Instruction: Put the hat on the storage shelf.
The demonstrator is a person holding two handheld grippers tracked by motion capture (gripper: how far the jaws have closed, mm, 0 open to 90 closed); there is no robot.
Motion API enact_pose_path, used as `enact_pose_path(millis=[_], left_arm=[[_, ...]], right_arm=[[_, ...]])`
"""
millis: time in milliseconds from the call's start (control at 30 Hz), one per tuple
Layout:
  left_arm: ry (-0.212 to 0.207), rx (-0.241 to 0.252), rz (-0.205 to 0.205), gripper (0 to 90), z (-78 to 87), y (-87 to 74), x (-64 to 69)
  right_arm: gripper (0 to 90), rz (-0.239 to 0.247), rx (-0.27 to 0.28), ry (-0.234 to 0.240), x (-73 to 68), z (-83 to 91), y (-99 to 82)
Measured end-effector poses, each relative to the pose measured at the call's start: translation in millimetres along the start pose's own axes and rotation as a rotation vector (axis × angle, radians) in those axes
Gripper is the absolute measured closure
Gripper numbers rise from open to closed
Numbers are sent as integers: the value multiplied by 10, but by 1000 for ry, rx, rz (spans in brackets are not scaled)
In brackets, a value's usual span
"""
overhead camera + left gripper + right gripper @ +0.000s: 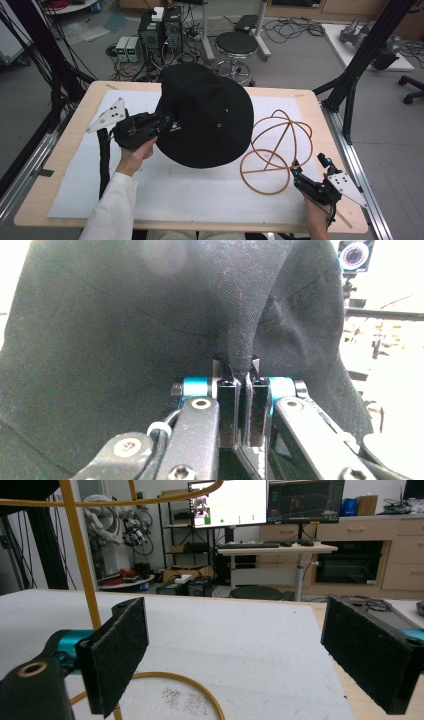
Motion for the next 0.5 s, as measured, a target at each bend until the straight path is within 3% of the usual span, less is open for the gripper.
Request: enact_pose_path(millis=[233,500], left_arm=[[-31,35,4,872,-118,99,70],[-77,34,6,872,-293,132,165]], right_arm=[[108,0,6,2,-2,8,3],[108,-2,6,3,-3,13,3]])
Point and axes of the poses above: each handheld gripper's, and its own axes: z roughly backward along the jaws, y roughly out of its top, x roughly to its right, the point moved 2 cm from there along -z, roughly forward along the jaws, and after that the axes turned 8 degrees about y, right-handed, at the moved point
